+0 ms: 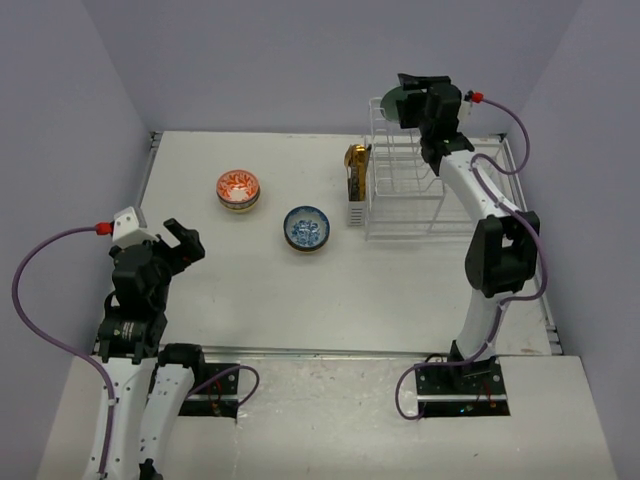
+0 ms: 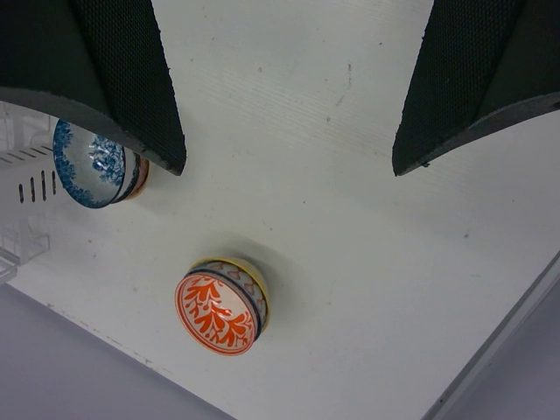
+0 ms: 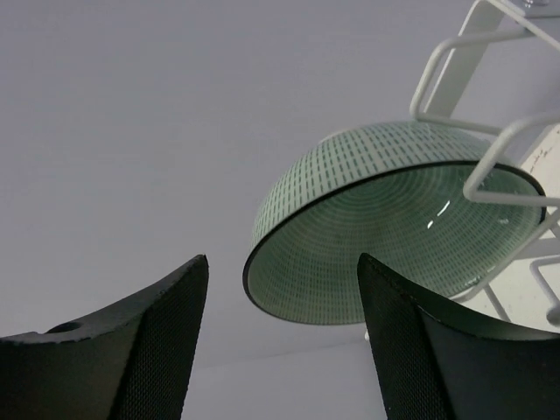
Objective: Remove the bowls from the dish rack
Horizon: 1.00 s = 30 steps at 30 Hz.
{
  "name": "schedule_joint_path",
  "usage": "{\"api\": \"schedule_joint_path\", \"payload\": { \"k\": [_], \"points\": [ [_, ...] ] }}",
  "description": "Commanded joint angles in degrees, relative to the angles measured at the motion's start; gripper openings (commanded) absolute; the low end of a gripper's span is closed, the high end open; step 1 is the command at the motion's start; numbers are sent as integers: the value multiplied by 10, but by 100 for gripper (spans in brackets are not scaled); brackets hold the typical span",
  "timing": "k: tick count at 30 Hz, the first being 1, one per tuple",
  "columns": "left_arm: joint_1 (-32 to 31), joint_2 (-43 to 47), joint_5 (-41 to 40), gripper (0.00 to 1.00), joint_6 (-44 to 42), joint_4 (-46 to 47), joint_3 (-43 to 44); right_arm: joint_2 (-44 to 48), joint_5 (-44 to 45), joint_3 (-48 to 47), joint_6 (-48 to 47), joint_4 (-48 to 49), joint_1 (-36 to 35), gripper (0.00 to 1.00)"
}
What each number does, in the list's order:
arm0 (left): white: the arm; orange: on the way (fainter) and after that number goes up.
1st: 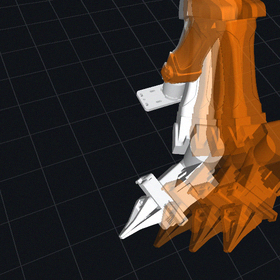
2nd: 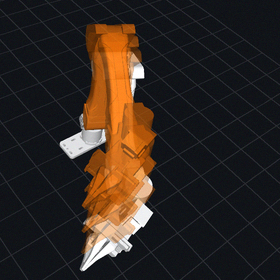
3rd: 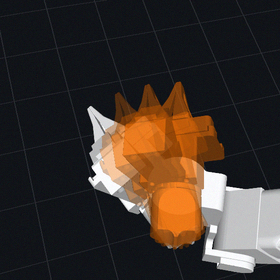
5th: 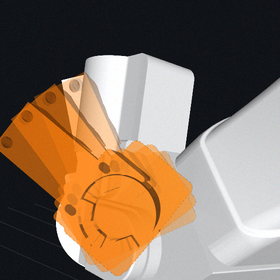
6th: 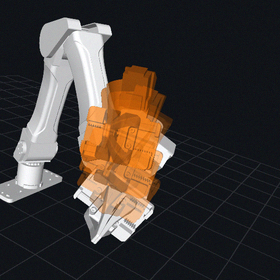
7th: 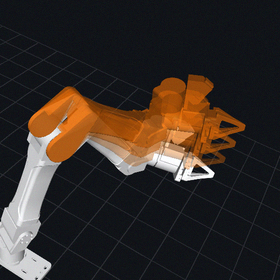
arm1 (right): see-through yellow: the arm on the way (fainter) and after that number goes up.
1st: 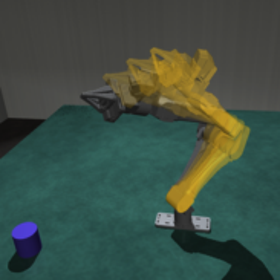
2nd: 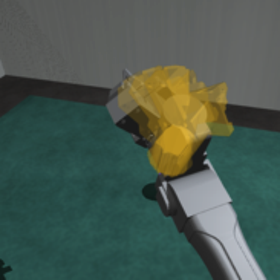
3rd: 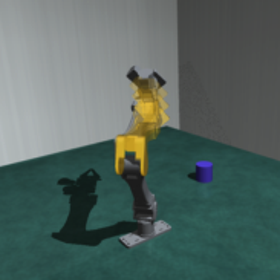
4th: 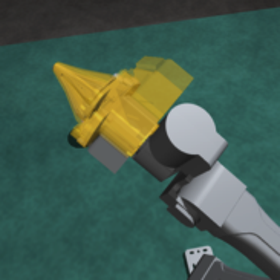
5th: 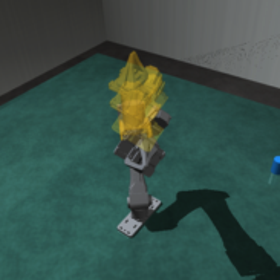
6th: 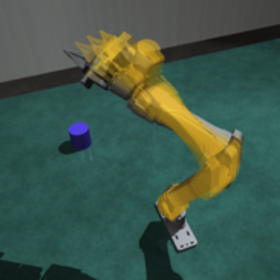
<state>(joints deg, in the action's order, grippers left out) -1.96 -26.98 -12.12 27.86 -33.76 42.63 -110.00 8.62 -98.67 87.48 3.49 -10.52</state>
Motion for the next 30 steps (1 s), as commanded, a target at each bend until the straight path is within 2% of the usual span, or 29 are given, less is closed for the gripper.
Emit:
{"api": "schedule_joint_path", "payload": {
  "k": [1,7,13,21,24,30],
  "points": [
    [-8,-1,5,100,-8,21,3,-22,35,-45,30,21,2,69],
    [-14,-2,3,100,-7,20,4,-43,55,-68,42,6,2,59],
    [-18,-4,2,100,-6,19,4,-41,76,-60,40,11,2,31],
    [-19,-4,1,100,-6,19,4,-14,74,-26,35,49,2,12],
    [-19,-4,1,100,-6,19,4,-4,70,-18,31,59,2,1],
    [-19,0,-1,100,-5,19,4,7,52,-18,23,80,2,0]
  ]
}}
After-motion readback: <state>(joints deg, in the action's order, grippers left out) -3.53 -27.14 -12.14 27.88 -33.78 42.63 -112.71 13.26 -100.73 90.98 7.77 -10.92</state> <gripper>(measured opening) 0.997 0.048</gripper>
